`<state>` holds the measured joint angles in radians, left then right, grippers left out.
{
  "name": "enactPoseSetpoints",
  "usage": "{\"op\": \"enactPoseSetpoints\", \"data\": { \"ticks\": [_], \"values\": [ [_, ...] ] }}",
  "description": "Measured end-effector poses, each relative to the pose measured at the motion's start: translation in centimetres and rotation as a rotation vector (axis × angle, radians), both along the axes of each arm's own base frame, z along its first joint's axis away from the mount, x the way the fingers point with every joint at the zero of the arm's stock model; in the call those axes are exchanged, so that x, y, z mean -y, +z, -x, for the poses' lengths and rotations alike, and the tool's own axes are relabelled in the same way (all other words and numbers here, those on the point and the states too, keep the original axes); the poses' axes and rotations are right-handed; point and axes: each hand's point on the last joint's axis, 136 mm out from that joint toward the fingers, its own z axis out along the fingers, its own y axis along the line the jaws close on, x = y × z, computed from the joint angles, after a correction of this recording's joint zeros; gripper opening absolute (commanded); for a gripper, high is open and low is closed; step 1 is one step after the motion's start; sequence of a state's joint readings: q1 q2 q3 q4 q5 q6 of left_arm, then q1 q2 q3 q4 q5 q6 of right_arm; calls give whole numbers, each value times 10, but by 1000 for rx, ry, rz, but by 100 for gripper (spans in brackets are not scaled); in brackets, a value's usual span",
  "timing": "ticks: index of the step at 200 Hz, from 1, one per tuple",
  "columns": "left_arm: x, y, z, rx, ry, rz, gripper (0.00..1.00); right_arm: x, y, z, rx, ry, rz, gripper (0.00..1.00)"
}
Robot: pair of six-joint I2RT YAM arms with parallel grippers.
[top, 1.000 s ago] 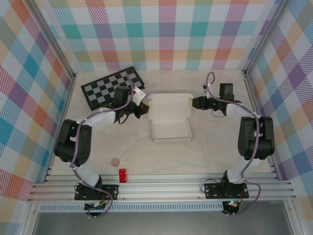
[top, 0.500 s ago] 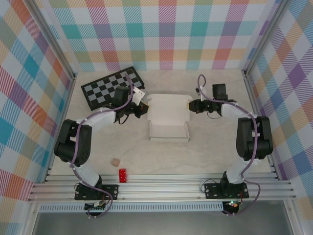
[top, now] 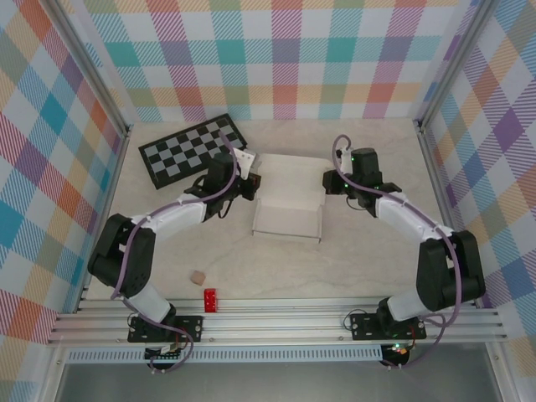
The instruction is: Fold the paper box
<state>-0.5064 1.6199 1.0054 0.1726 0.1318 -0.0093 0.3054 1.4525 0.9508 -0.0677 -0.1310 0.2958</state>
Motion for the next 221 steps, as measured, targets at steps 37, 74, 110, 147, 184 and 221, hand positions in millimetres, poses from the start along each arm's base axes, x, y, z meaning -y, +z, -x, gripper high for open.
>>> {"op": "enactPoseSetpoints", "data": {
  "ticks": [37, 74, 110, 147, 184, 221],
  "values": [
    [-7, -3, 16, 35, 137, 30, 0, -11, 4, 10, 56, -95, 3, 6],
    [-7, -10, 31, 64, 163, 48, 0, -12, -7, 10, 79, -168, 36, 5],
    [-10, -6, 43, 110, 167, 72, 0, -16, -20, 15, 107, -223, 29, 2],
    [-16, -9, 66, 148, 173, 76, 0, -20, -26, 32, 137, -231, 27, 0],
    [-10, -7, 59, 201, 161, 41, 0, -17, -22, 30, 179, -253, 37, 0],
    [-6, -14, 18, 227, 178, -6, 0, -20, 1, -7, 258, -275, 108, 0]
  ]
}}
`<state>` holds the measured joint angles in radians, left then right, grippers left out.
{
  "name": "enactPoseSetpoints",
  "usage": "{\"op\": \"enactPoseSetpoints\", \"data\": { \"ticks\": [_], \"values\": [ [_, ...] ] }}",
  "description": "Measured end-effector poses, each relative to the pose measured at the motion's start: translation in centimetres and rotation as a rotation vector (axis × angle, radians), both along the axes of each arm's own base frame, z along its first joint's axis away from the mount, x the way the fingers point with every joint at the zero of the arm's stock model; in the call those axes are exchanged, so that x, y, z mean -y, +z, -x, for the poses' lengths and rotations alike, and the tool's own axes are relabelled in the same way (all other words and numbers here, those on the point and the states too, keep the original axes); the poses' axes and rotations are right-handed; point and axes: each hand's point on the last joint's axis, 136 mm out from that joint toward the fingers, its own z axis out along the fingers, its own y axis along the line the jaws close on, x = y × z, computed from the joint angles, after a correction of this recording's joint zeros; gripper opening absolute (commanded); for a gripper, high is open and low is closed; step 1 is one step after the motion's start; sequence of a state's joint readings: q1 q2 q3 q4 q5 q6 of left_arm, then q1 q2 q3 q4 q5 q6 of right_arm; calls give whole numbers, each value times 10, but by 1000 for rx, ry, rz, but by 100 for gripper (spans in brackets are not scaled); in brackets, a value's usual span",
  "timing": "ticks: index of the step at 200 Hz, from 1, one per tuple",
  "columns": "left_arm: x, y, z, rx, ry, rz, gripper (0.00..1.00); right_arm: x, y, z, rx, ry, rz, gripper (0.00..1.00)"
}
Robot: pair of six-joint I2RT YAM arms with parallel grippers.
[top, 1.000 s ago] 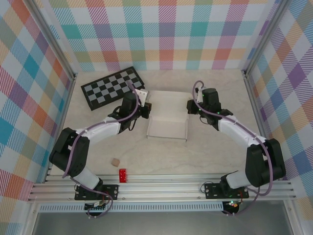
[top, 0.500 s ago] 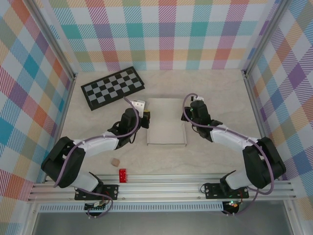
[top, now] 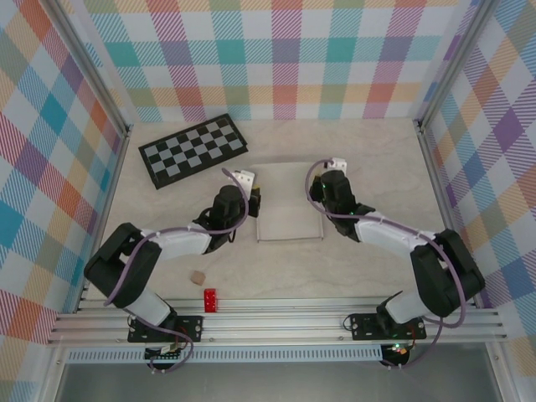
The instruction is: Fold the paper box
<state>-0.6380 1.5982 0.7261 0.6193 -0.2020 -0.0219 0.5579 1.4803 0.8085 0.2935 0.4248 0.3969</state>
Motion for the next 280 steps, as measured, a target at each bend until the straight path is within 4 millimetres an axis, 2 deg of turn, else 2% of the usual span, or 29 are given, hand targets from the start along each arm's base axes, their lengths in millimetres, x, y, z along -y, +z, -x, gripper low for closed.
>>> {"op": "enactPoseSetpoints", "data": {
  "ticks": [15, 28, 44, 64, 84, 116, 148, 180, 233, 256, 280],
  "values": [
    [-1, -5, -19, 4, 3, -19, 0, -6, 13, -18, 43, 10, 29, 0],
    [1, -11, -27, 4, -9, -42, 0, -8, 19, -29, 71, 19, 44, 0],
    [5, -19, -26, 2, -36, -80, 0, -9, 20, -36, 94, 30, 50, 0],
    [7, -23, -19, 29, -54, -119, 0, -7, 15, -35, 116, 39, 41, 0],
    [11, -29, -1, 54, -76, -143, 0, -1, 5, -24, 121, 43, 34, 0],
    [15, -28, 26, 88, -104, -138, 0, 10, -13, -2, 99, 50, 43, 0],
    [18, -28, 41, 92, -128, -127, 0, 18, -27, 19, 69, 54, 40, 0],
    [19, -28, 56, 89, -148, -105, 0, 21, -30, 35, 60, 63, 5, 0],
    [28, -29, 100, 87, -240, -115, 0, 34, -33, 69, 64, 68, -43, 0],
    [23, -27, 108, 59, -238, -105, 0, 35, -34, 83, 57, 88, -67, 0],
    [19, -25, 107, -4, -183, -41, 0, 33, -34, 94, 39, 102, -91, 0]
  ]
}}
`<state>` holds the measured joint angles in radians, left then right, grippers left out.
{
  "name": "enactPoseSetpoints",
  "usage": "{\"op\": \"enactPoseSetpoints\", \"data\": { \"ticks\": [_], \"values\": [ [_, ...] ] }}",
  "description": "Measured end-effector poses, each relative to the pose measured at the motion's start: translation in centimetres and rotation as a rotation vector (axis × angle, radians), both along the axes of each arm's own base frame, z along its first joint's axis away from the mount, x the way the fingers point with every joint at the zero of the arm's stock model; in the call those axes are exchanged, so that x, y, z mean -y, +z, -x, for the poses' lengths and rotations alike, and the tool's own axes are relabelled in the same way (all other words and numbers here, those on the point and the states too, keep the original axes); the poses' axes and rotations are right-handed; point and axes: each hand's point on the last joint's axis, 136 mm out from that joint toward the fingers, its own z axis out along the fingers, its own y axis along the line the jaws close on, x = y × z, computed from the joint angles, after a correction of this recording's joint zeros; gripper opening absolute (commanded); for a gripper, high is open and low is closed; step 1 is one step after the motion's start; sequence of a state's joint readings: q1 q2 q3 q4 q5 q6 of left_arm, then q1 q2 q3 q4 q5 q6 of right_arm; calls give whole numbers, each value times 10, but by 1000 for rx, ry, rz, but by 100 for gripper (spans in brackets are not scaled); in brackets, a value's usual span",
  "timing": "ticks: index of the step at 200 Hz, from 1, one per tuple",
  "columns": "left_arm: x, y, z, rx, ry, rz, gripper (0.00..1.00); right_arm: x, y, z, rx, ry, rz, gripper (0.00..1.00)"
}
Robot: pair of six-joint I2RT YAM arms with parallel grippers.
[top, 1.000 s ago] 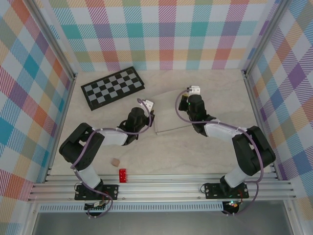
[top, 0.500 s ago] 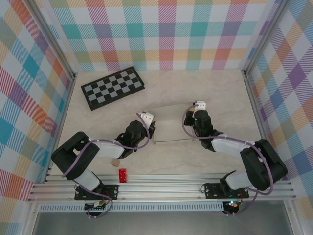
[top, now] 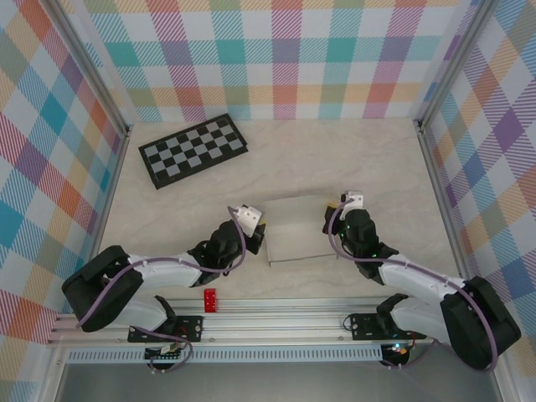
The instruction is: Fold the paper box
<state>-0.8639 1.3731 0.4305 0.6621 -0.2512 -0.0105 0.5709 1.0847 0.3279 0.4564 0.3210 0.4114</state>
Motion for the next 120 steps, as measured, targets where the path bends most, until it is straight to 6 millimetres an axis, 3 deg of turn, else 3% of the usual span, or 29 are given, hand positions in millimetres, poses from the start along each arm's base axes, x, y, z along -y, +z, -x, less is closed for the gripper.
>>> {"op": "enactPoseSetpoints", "data": {
  "ticks": [65, 90, 120],
  "values": [
    [5, 15, -10, -126, 179, 215, 0, 0, 2, 14, -26, -25, -31, 0],
    [13, 32, -19, -109, 213, 265, 0, 1, -1, 4, -42, -69, -13, 0],
    [12, 22, -29, -81, 252, 195, 0, -8, -3, -21, -63, -104, 33, 0]
  ]
}}
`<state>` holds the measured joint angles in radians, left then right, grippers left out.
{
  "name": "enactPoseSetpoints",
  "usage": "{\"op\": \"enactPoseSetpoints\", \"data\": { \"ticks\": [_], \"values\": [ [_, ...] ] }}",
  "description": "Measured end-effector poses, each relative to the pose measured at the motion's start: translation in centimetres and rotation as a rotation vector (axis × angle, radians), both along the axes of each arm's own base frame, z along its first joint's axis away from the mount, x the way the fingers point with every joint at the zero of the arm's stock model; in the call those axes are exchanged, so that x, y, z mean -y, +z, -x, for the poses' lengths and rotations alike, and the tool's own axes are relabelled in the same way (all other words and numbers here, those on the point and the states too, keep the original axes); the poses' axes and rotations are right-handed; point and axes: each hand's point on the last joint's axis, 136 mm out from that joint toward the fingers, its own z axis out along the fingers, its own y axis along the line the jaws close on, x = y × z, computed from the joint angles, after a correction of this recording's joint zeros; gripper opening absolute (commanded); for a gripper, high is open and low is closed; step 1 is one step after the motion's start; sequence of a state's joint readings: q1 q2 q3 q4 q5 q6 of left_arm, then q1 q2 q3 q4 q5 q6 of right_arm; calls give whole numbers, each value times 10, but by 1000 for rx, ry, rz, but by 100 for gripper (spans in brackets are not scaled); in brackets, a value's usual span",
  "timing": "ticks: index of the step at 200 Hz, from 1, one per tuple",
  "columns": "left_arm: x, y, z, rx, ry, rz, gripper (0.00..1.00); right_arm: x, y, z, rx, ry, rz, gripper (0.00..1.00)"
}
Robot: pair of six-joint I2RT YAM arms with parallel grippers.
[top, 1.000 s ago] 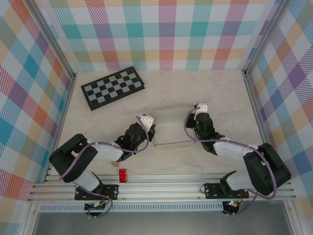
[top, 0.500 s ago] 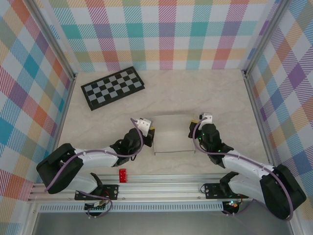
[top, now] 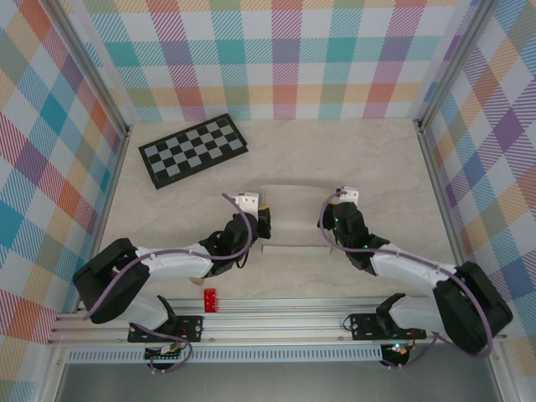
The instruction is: Fold the paper box
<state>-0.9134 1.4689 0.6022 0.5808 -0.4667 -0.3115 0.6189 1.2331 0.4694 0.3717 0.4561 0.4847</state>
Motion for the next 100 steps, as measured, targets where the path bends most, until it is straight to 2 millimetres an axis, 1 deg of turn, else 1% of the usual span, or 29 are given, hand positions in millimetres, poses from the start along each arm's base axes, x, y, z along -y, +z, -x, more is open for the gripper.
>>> {"op": "enactPoseSetpoints", "data": {
  "ticks": [29, 53, 67, 83, 100],
  "values": [
    [-3, -18, -12, 13, -11, -103, 0, -10, 11, -32, 26, -27, 43, 0],
    [-18, -14, -35, 40, -10, -117, 0, -25, 26, -55, 67, -9, 59, 0],
    [-23, -11, -48, 54, -14, -129, 0, -32, 34, -66, 92, -1, 64, 0],
    [-22, -9, -62, 71, -26, -153, 0, -33, 38, -78, 115, -6, 69, 0],
    [-18, -13, -71, 81, -45, -187, 0, -27, 34, -86, 116, -24, 72, 0]
  ]
}}
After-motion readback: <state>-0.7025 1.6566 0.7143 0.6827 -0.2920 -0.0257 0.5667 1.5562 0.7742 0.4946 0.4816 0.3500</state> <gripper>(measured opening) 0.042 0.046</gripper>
